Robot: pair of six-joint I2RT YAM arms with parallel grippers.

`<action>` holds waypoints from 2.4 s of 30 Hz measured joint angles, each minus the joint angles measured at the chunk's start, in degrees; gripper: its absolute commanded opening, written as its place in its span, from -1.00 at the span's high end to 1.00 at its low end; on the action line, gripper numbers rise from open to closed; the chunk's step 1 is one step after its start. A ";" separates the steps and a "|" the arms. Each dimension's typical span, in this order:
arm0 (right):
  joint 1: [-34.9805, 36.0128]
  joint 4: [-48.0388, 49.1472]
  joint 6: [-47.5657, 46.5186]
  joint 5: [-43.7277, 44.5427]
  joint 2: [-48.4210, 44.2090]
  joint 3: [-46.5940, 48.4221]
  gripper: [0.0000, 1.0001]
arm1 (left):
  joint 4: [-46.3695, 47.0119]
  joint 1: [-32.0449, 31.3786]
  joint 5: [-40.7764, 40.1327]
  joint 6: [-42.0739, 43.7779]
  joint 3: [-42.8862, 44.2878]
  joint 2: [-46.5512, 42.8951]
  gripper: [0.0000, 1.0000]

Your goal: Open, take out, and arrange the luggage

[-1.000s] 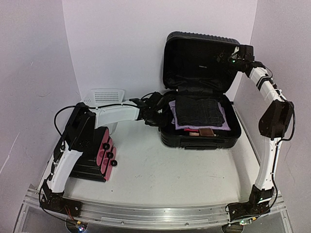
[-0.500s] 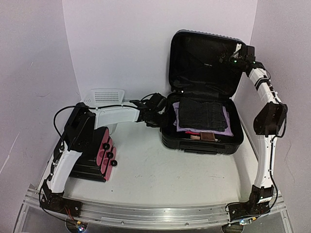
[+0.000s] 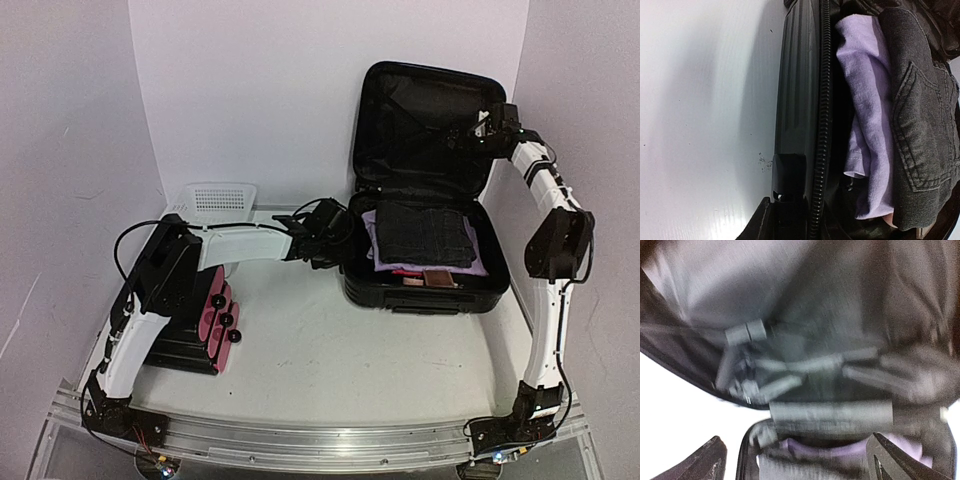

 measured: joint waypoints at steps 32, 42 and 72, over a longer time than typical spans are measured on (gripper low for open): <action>18.91 -20.79 -11.74 15.41 -45.55 -63.23 -0.97 | 9.84 -4.15 22.67 19.26 -18.84 -16.26 -0.55; 36.92 -17.31 -9.90 17.92 -40.30 -62.79 -0.96 | 3.06 5.73 19.56 30.97 -36.52 -45.40 -0.59; 41.00 -15.87 -8.92 29.16 -45.20 -68.74 -0.96 | -21.22 23.23 2.29 42.73 -10.67 -26.10 -0.64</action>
